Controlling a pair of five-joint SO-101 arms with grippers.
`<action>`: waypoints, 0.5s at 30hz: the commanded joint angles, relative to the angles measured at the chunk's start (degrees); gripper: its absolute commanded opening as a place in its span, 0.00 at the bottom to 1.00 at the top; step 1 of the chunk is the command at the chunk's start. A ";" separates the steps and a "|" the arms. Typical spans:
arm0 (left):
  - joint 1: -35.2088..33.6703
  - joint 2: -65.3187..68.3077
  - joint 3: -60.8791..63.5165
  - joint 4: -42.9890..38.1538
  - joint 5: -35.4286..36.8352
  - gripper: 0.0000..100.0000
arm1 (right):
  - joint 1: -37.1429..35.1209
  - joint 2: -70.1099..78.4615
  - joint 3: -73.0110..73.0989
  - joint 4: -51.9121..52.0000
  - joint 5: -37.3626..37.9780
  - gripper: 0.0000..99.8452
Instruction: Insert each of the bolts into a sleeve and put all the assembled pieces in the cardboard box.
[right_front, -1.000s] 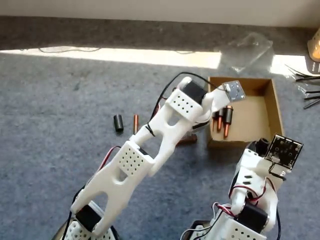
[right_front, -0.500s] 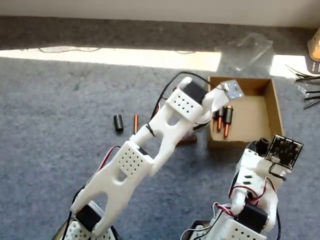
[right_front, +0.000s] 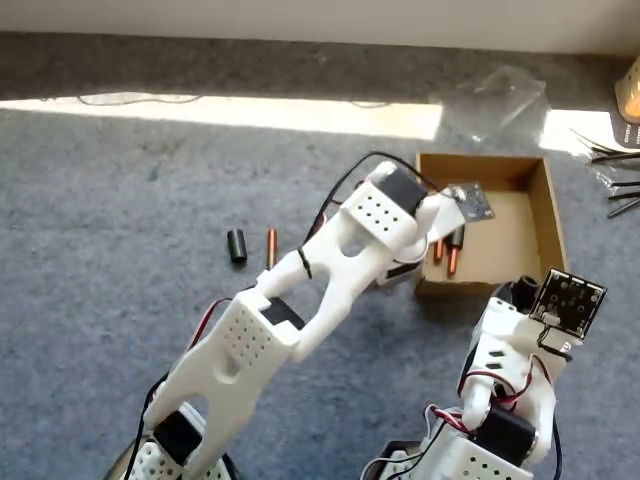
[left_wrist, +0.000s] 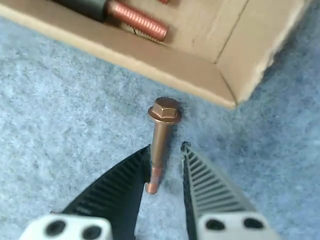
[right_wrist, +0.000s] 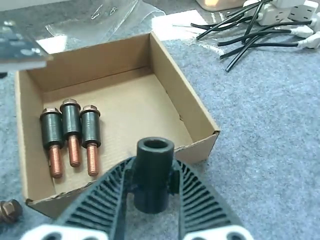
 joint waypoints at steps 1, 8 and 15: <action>0.92 -0.92 -0.40 -1.85 0.18 0.11 | 0.31 -0.40 -0.57 -1.80 -0.18 0.00; 0.92 2.42 -0.40 -4.84 0.09 0.11 | 0.31 -0.40 -0.57 -1.80 -0.18 0.00; 0.92 4.35 -0.40 -5.45 0.09 0.11 | 0.31 -0.40 -0.57 -1.80 -0.18 0.00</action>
